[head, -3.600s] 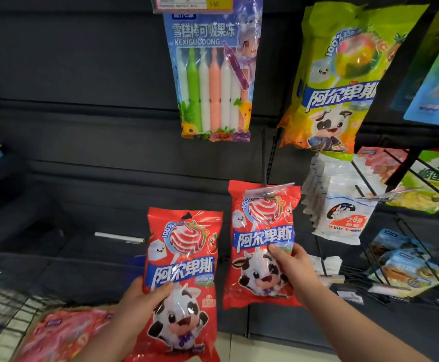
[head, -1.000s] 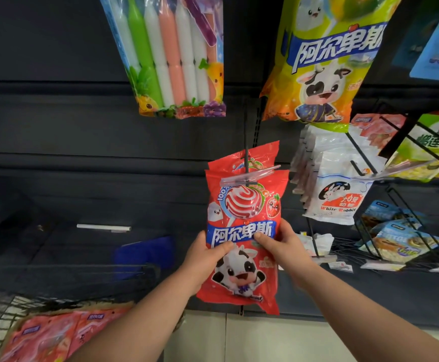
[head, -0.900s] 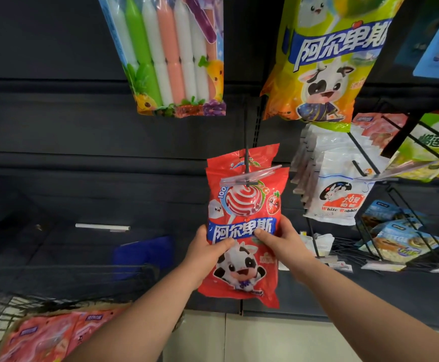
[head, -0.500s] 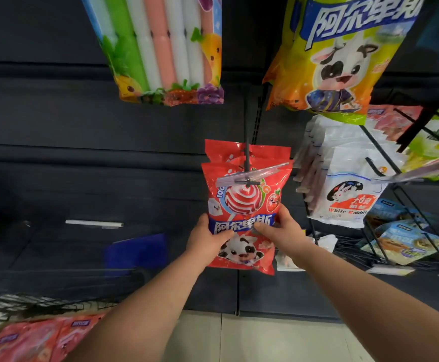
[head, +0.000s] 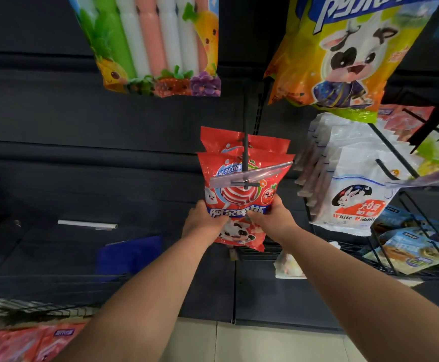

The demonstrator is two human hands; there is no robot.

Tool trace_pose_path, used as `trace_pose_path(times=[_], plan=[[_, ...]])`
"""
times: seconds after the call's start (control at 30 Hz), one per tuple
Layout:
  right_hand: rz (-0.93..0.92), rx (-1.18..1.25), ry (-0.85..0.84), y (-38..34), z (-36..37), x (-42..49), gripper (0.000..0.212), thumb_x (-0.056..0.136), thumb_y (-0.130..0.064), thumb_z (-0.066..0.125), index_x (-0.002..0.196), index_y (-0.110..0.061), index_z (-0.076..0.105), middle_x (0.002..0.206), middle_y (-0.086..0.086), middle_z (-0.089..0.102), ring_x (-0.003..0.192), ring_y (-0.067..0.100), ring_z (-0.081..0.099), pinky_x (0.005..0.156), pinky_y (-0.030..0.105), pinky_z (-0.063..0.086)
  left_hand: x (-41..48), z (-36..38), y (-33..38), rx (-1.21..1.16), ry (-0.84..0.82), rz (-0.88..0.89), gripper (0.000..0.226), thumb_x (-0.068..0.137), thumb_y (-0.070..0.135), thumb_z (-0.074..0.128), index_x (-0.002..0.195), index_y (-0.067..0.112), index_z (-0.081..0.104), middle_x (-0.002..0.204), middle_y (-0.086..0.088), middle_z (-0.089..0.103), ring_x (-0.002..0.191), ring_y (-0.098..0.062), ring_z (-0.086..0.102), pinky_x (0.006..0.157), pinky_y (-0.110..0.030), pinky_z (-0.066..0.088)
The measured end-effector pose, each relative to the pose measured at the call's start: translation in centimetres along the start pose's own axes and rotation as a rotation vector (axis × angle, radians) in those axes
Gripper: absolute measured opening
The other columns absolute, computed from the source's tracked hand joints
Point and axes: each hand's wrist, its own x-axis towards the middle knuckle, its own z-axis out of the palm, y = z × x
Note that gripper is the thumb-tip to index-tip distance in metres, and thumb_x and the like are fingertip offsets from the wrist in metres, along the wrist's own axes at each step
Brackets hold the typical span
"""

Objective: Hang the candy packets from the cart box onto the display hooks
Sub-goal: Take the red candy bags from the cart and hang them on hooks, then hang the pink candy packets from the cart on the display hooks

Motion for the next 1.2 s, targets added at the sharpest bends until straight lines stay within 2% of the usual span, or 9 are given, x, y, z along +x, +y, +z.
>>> trace_pose_path(times=[0.17,0.3,0.37,0.47,0.57,0.67,0.9,1.2], plan=[[0.032,-0.042,0.017,0.4,-0.4,-0.4,0.073,0.084,-0.019,0.071,0.144,-0.012,0.029,0.134,0.007,0.055,0.119,0.025,0.057,0.096,0.037,0.047,-0.2,-0.3,-0.3,-0.006,0.004,-0.018,0.057,0.08,0.037,0.072,0.128,0.019,0.045,0.127,-0.005,0.055,0.111,-0.026,0.06,0.078,-0.035,0.049],[0.02,-0.139,0.021,0.5,-0.8,-1.8,0.089,0.08,-0.033,0.073,0.149,-0.011,0.021,0.142,0.01,0.048,0.124,0.026,0.053,0.1,0.041,0.047,-1.7,-1.1,-0.9,0.073,0.01,0.03,0.061,0.082,0.046,0.067,0.133,0.02,0.044,0.129,-0.006,0.053,0.113,-0.027,0.057,0.088,-0.043,0.052],[0.002,-0.306,0.043,0.4,-0.9,-3.1,0.083,0.085,-0.04,0.066,0.148,-0.013,0.021,0.146,0.013,0.04,0.127,0.03,0.049,0.1,0.043,0.045,-2.8,-1.9,-1.3,0.226,-0.013,0.081,0.065,0.084,0.053,0.062,0.136,0.022,0.039,0.133,-0.007,0.048,0.119,-0.029,0.052,0.095,-0.047,0.048],[-0.093,-0.664,0.061,0.4,-0.8,-5.7,0.074,0.086,-0.048,0.059,0.145,-0.02,0.023,0.147,0.008,0.035,0.132,0.03,0.041,0.103,0.047,0.041,-5.2,-3.5,-1.8,0.524,-0.021,0.183,0.073,0.087,0.056,0.056,0.145,0.023,0.028,0.144,-0.008,0.039,0.13,-0.03,0.041,0.101,-0.045,0.042],[-0.219,-0.948,0.019,0.0,-0.5,-8.1,0.079,0.088,-0.051,0.054,0.149,-0.021,0.016,0.156,0.004,0.021,0.144,0.029,0.019,0.113,0.051,0.026,-7.6,-5.3,-2.6,0.772,0.006,0.271,0.079,0.089,0.055,0.053,0.151,0.022,0.017,0.153,-0.007,0.028,0.14,-0.03,0.029,0.109,-0.046,0.032],[-0.3,-1.122,-0.083,-1.3,0.3,-10.1,0.078,0.092,-0.049,0.05,0.152,-0.022,0.008,0.161,0.005,0.006,0.149,0.031,0.003,0.118,0.053,0.011,-9.8,-7.4,-3.5,0.897,-0.013,0.278,0.082,0.091,0.054,0.05,0.154,0.023,0.008,0.161,-0.008,0.013,0.148,-0.033,0.011,0.118,-0.05,0.019],[-0.482,-1.2,-0.197,-4.0,4.3,-13.2,0.075,0.092,-0.05,0.049,0.151,-0.024,0.013,0.161,0.003,0.01,0.148,0.033,0.005,0.118,0.055,0.01,-15.3,-12.4,-7.0,0.964,0.038,0.176,0.083,0.093,0.054,0.048,0.155,0.021,0.003,0.163,-0.007,0.004,0.15,-0.033,0.0,0.12,-0.05,0.008],[-0.683,-1.248,-0.434,-4.7,10.4,-15.9,0.073,0.093,-0.049,0.046,0.152,-0.025,0.011,0.161,0.003,0.011,0.149,0.031,0.005,0.118,0.055,0.008,-21.0,-17.1,-15.3,0.948,0.104,-0.095,0.085,0.09,0.058,0.048,0.154,0.019,0.009,0.161,-0.009,0.012,0.149,-0.034,0.006,0.119,-0.051,0.014]])
